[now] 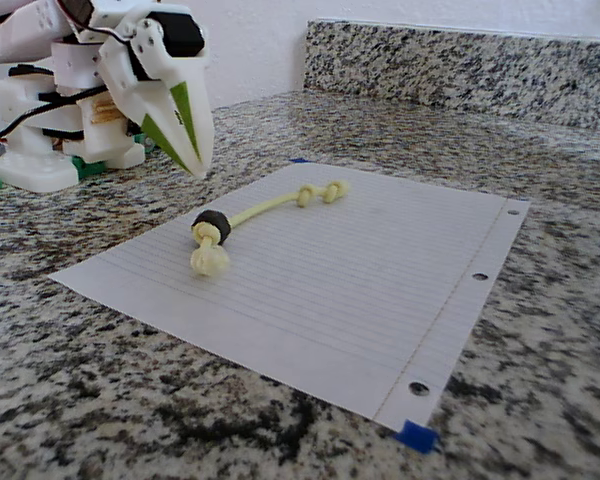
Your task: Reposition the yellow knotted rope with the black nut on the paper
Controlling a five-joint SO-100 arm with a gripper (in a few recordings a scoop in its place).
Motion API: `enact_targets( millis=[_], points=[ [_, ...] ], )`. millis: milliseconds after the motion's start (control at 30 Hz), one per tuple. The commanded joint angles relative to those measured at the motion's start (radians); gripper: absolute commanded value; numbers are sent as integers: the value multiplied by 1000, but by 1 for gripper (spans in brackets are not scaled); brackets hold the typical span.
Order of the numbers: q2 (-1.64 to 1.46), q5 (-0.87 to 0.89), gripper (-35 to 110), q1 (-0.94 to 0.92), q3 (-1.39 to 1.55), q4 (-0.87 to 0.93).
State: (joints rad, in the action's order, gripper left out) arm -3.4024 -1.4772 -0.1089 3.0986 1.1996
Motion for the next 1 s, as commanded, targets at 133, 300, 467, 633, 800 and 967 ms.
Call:
enact_targets(
  millis=[133,300,467,633,800,967],
  points=[
    [-8,-11,0,49,21,0],
    [-8,-11,0,72,41,-8],
    [-8,-9,0,87,58,-17],
    [-8,-11,0,92,58,-17],
    [-8,-3,0,98,58,-17],
    [-8,-2,4,106,58,-17]
  ],
)
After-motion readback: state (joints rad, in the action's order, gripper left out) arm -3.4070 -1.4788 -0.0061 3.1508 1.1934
